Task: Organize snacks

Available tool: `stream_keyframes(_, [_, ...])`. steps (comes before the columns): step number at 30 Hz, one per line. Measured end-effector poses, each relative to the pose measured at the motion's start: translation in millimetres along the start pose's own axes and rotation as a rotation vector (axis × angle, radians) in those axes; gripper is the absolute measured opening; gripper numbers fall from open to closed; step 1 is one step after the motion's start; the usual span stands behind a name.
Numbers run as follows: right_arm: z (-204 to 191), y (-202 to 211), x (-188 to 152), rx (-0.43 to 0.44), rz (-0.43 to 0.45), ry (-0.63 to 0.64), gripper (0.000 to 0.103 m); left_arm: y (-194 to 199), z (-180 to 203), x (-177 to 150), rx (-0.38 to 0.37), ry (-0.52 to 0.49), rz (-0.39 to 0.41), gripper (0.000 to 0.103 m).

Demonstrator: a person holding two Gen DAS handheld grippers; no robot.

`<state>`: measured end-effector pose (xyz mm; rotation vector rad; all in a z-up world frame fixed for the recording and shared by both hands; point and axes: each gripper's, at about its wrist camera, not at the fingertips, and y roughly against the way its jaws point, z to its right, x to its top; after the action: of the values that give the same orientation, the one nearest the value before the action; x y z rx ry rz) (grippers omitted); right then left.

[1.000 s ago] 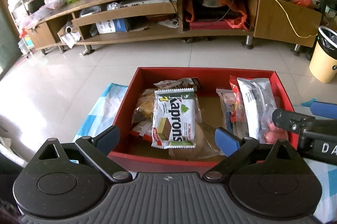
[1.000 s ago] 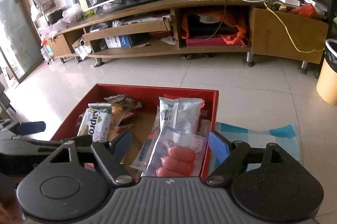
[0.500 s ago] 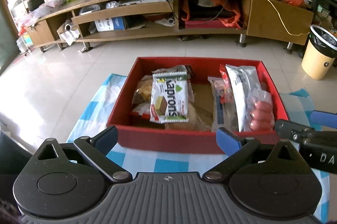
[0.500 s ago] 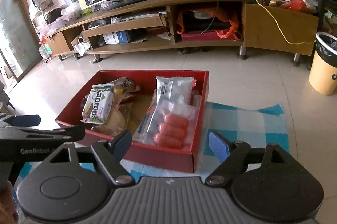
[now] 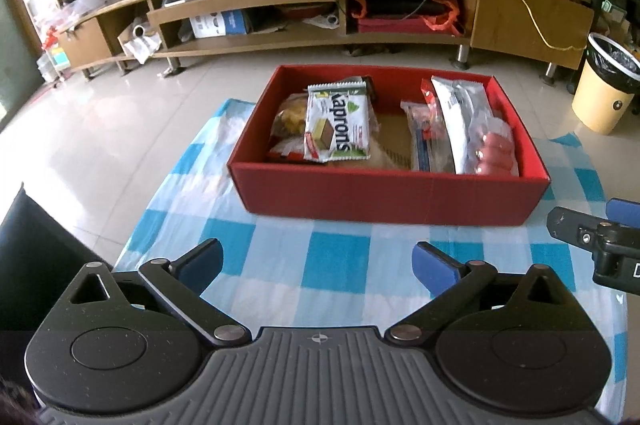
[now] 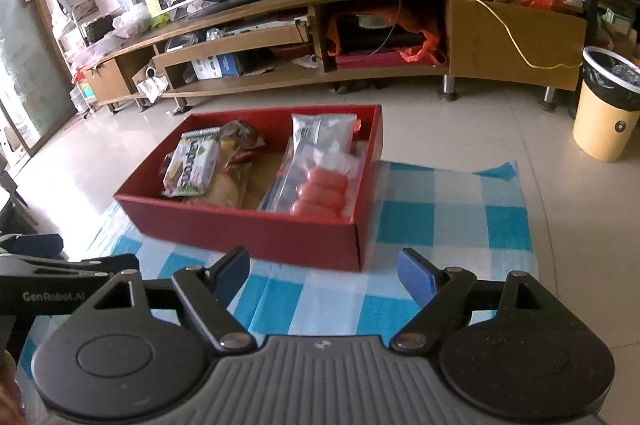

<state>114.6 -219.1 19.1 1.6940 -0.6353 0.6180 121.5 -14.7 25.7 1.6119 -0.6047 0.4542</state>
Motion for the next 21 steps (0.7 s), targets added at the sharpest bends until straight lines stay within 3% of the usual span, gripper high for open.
stream_keyframes(21, [-25,17,-50,0.023,-0.049,0.039,0.081,27,-15,-44,-0.013,0.008,-0.023,0.102])
